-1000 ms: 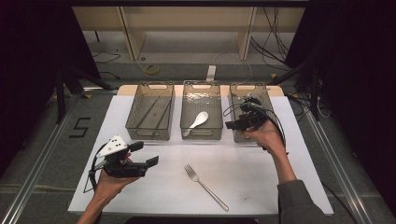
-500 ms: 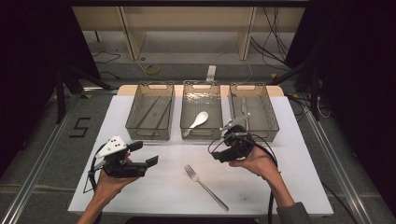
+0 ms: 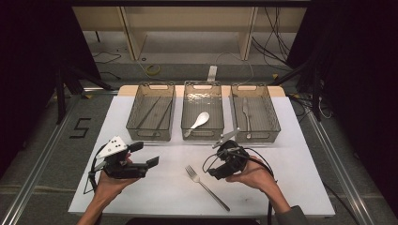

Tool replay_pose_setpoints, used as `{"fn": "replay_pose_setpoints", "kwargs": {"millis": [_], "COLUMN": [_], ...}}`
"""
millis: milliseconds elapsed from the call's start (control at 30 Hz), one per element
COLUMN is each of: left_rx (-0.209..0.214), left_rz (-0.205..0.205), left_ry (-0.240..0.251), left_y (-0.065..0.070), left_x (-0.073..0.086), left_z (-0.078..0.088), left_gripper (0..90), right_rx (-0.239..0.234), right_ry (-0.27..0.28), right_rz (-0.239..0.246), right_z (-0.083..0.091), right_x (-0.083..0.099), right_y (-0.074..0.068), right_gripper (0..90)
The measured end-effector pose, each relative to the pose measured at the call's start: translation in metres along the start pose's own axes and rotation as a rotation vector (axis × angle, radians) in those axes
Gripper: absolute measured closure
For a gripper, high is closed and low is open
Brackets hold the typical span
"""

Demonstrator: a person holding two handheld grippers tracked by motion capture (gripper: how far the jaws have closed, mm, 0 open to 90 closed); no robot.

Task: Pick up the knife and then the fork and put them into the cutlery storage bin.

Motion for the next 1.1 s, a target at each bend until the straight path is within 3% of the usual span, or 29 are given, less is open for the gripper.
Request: {"fn": "replay_pose_setpoints", "kwargs": {"millis": [300,667,1100], "left_rx": [-0.001,-0.001,0.001], "left_rz": [-0.001,-0.001,-0.001], "left_ry": [0.000,0.000,0.001], "left_y": [0.000,0.000,0.000], "left_x": [0.000,0.000,0.000], "left_z": [0.001,0.001,0.001], "left_gripper": [13.7,13.7,13.7], "right_rx": [-0.012,0.006,-0.007], "right_ry": [-0.034,-0.087,-0.152], "right_rz": [0.051,0.091,0.083], "right_z": [-0.011,-0.023,-0.045], "right_x": [0.004,0.011,0.021], "right_y": [-0.013,-0.023,-0.026], "right_gripper": [35.7,45.4,53.7]}}
Point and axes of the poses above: each handheld gripper's, and its own axes: z roughly backward along the jaws, x roughly out of its underside, y roughly to its right, the point moved 4 cm from there along -z, roughly forward along the jaws, and after that the axes turned 11 degrees about -z, right-handed, at the moved point
